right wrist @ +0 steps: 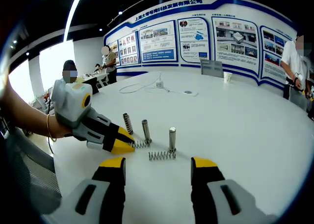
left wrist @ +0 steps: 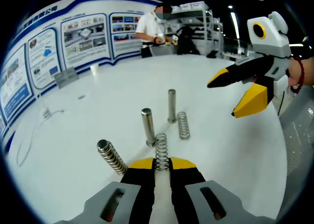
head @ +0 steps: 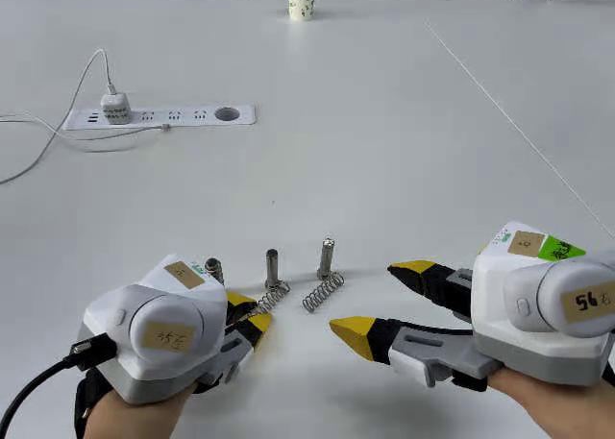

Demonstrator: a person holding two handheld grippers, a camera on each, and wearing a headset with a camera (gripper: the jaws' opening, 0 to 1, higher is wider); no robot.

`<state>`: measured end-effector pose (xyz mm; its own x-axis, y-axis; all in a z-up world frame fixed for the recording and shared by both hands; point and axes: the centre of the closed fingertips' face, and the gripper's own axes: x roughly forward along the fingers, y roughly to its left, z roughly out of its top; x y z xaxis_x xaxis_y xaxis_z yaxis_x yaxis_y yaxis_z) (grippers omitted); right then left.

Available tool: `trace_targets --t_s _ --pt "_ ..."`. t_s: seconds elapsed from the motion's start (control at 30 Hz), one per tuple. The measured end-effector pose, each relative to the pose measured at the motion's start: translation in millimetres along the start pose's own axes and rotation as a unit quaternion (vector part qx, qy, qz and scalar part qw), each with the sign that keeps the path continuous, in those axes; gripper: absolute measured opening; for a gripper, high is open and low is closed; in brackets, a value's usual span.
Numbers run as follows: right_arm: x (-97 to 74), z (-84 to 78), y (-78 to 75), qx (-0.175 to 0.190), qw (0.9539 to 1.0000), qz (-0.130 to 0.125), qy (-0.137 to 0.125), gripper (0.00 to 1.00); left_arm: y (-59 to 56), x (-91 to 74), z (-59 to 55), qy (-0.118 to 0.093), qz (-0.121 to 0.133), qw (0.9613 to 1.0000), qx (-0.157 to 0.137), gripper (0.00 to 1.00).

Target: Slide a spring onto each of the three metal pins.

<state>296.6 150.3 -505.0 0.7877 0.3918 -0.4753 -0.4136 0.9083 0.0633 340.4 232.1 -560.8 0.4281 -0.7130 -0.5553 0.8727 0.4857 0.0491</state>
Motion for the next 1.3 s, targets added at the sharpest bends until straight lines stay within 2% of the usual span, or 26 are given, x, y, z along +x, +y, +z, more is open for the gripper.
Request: trace_targets --t_s 0.2,0.43,0.8,1.0,1.13,1.3 --pt "-1.1 2.3 -0.8 0.006 1.0 -0.002 -0.003 0.54 -2.8 -4.3 6.4 -0.012 -0.005 0.9999 -0.001 0.1" --pt "-2.5 13.1 -1.8 0.021 0.9996 -0.001 -0.018 0.54 -7.7 -12.5 13.2 -0.024 -0.011 0.9996 0.001 0.1" --pt "-3.6 30.0 3.5 0.076 0.9958 0.021 -0.046 0.51 -20.9 -33.0 26.2 -0.052 -0.023 0.9976 0.039 0.1" --pt "-3.4 36.3 8.9 0.105 0.9921 0.039 -0.057 0.49 -26.2 -43.5 38.6 -0.081 -0.028 0.9954 0.043 0.1" --pt "-3.4 40.3 17.0 0.12 0.989 0.062 -0.061 0.45 -29.7 -49.6 46.4 -0.101 -0.031 0.9934 0.044 0.1" --pt "-3.2 43.7 24.7 0.139 0.9845 0.084 -0.064 0.41 -34.4 -55.7 55.1 -0.134 -0.044 0.989 0.044 0.1"
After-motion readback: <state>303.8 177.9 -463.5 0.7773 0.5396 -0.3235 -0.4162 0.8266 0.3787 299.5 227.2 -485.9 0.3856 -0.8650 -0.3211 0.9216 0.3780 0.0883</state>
